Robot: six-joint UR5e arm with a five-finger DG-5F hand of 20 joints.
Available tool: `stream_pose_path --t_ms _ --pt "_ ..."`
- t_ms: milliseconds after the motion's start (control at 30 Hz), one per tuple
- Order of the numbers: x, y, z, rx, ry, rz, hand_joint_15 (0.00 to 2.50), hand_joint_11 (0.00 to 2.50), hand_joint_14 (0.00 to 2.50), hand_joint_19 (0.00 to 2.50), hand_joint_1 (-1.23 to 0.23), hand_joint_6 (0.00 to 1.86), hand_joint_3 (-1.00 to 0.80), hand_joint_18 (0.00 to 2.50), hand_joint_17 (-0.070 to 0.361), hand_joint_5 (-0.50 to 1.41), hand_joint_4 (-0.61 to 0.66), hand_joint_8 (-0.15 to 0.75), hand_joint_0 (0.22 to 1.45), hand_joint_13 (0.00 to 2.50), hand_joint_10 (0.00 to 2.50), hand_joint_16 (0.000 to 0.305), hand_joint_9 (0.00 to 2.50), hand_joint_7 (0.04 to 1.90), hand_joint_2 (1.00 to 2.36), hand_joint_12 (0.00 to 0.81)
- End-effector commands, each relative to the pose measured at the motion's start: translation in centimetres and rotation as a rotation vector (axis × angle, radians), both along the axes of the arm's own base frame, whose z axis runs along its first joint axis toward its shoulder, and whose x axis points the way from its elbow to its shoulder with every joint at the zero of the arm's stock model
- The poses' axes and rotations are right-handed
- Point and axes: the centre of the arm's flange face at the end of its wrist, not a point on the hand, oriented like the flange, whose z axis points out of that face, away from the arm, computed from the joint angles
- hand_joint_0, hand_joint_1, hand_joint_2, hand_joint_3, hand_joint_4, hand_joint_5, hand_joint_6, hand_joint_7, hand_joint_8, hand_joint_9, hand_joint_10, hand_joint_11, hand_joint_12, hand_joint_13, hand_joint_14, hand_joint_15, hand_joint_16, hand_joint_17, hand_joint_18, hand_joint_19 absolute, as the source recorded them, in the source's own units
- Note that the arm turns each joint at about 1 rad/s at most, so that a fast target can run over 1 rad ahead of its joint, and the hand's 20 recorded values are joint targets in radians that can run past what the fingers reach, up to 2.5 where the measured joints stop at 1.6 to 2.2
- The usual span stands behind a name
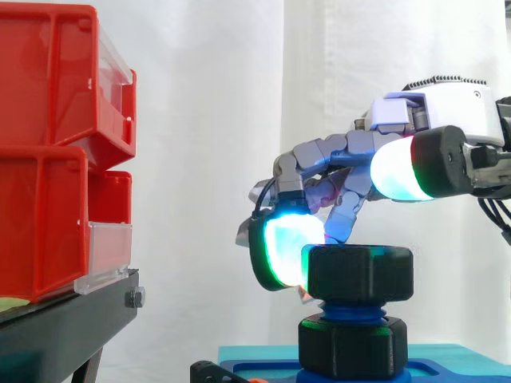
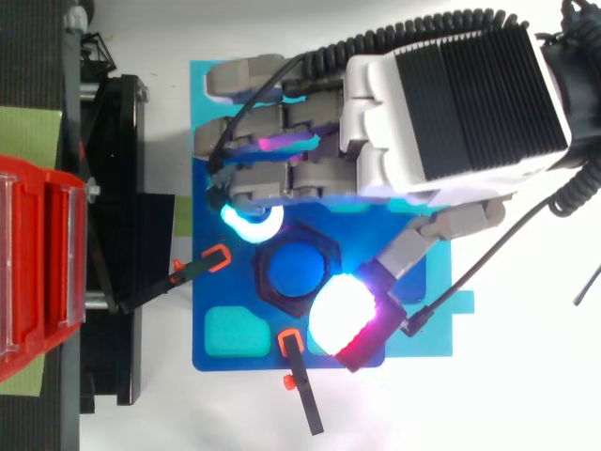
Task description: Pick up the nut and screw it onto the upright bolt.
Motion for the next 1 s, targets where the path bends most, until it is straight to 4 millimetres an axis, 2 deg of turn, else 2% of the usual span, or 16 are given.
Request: stream_pose_path --t_ms 0,100,233,400,433,467,500,567,667,867,967 --pt "-0.1 -0.9 0.0 -0.003 -0.002 -0.005 0.0 0.0 0.0 0.0 -0.29 0.52 -0.5 0.21 0.013 0.07 0.1 0.246 0.54 0.52 0.0 0.006 1.15 1.34 1.0 0.115" --pt "-0.2 -1.4 0.0 -0.008 -0.003 -0.001 0.0 0.0 0.0 0.0 -0.28 0.56 -0.5 0.36 0.011 0.08 0.08 0.245 0.51 0.67 0.0 0.005 1.31 1.29 1.0 0.104" --pt "-0.4 -2.1 0.0 -0.013 -0.005 0.004 0.0 0.0 0.0 0.0 -0.26 0.55 -0.5 0.49 0.026 0.08 0.09 0.268 0.48 0.77 0.0 0.012 1.35 1.31 1.0 0.14" --pt "-0.5 -3.1 0.1 -0.014 -0.012 -0.001 0.0 0.0 0.0 0.0 -0.23 0.5 -0.5 0.43 0.04 0.07 0.13 0.297 0.47 0.72 0.0 0.018 1.31 1.38 1.0 0.176" --pt "-0.5 -3.1 0.1 -0.014 -0.014 -0.001 0.0 0.0 0.0 0.0 -0.22 0.5 -0.5 0.37 0.064 0.05 0.16 0.306 0.46 0.67 0.0 0.029 1.21 1.29 1.0 0.229" --pt "-0.4 -3.0 0.2 -0.014 -0.023 0.0 0.0 0.0 0.0 0.0 -0.22 0.5 -0.5 0.3 0.087 0.0 0.23 0.305 0.44 0.6 0.0 0.039 1.11 1.12 1.0 0.312" --pt "-0.4 -3.2 0.3 -0.014 -0.029 -0.001 0.0 0.0 0.0 0.0 -0.22 0.5 -0.5 0.29 0.089 -0.01 0.25 0.306 0.43 0.59 0.0 0.04 1.11 1.09 1.0 0.316" --pt "-0.1 -3.2 1.0 -0.015 -0.054 0.008 0.0 0.0 0.0 0.0 -0.2 0.5 -0.5 0.17 0.115 -0.08 0.27 0.3 0.41 0.49 0.0 0.051 0.94 0.91 1.0 0.362" --pt "0.3 -2.9 2.5 -0.021 -0.095 0.061 0.0 0.0 0.0 0.0 -0.2 0.5 -0.5 0.07 0.119 -0.13 0.23 0.302 0.4 0.41 0.0 0.053 0.82 0.82 1.0 0.375" --pt "0.4 -3.1 2.8 -0.025 -0.118 0.081 0.0 0.0 0.0 0.0 -0.17 0.5 -0.5 0.0 0.123 -0.19 0.15 0.275 0.4 0.18 0.0 0.055 0.53 0.67 1.0 0.38" --pt "0.4 -2.5 2.6 -0.03 -0.118 0.096 0.0 0.0 0.0 0.0 -0.16 0.5 -0.5 0.0 0.126 -0.21 0.14 0.258 0.4 0.06 0.0 0.056 0.43 0.62 1.0 0.379"
